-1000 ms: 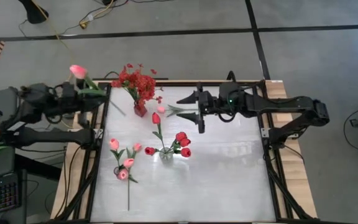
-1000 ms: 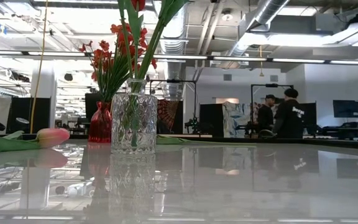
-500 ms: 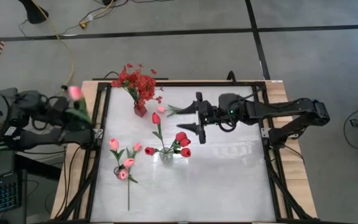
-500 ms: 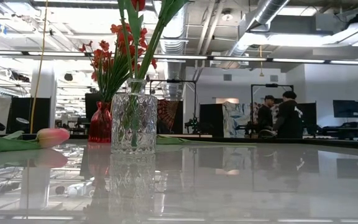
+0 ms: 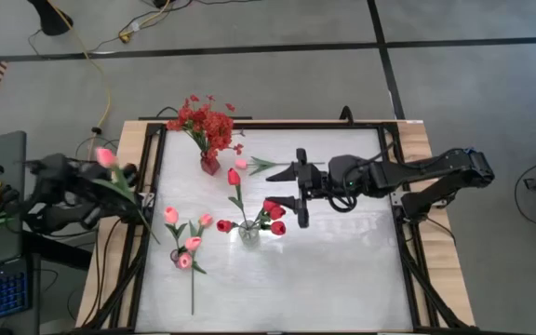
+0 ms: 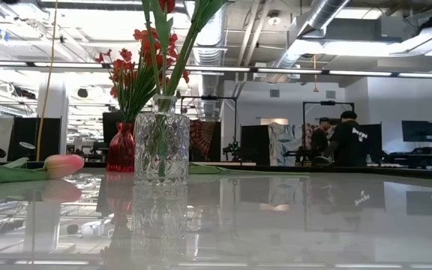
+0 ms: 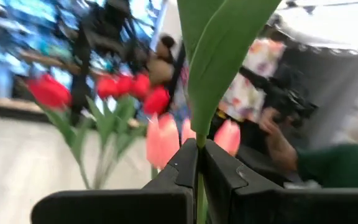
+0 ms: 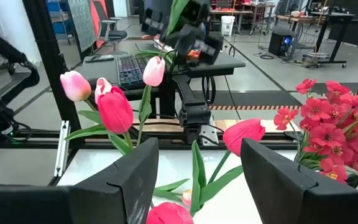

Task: Sort flowers into vase by color
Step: Put the pink flower into the purple vase

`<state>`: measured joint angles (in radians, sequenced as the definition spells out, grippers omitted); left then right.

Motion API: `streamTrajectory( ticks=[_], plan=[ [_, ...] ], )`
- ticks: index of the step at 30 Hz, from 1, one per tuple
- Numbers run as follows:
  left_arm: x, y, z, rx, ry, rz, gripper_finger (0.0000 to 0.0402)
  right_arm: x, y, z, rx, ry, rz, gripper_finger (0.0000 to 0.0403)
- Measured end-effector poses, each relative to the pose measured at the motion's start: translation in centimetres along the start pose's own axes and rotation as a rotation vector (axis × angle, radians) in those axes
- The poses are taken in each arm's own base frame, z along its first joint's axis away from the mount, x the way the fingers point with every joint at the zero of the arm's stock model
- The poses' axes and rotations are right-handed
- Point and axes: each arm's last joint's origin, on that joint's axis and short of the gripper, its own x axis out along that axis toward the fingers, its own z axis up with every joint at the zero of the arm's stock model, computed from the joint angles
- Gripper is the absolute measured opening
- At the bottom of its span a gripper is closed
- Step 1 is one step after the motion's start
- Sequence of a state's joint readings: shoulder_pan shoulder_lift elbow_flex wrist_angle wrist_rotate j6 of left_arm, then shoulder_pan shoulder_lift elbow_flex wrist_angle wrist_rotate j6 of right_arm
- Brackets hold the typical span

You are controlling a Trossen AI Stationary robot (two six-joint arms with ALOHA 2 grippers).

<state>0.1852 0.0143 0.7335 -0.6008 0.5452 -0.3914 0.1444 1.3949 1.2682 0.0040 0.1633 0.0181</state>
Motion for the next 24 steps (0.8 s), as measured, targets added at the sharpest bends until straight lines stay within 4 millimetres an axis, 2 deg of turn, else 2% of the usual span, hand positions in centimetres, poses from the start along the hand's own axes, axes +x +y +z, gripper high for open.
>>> streamTrajectory(
  ticks=[3, 10, 24],
  plan=[
    [1.0, 1.0, -1.3, -0.012, 0.065, -0.053, 0.0000, 0.0, 0.0, 0.0, 0.008, 0.001, -0.001, 0.0255],
    [1.8, 1.8, -2.3, 0.057, 0.094, -0.073, 0.0000, 0.0, 0.0, -0.3, 0.005, 0.026, -0.002, 0.0255],
    [3.1, 3.4, -4.4, 0.020, 0.123, -0.096, 0.0000, 0.1, -1.0, -0.6, 0.005, 0.058, -0.031, 0.0255]
  ],
)
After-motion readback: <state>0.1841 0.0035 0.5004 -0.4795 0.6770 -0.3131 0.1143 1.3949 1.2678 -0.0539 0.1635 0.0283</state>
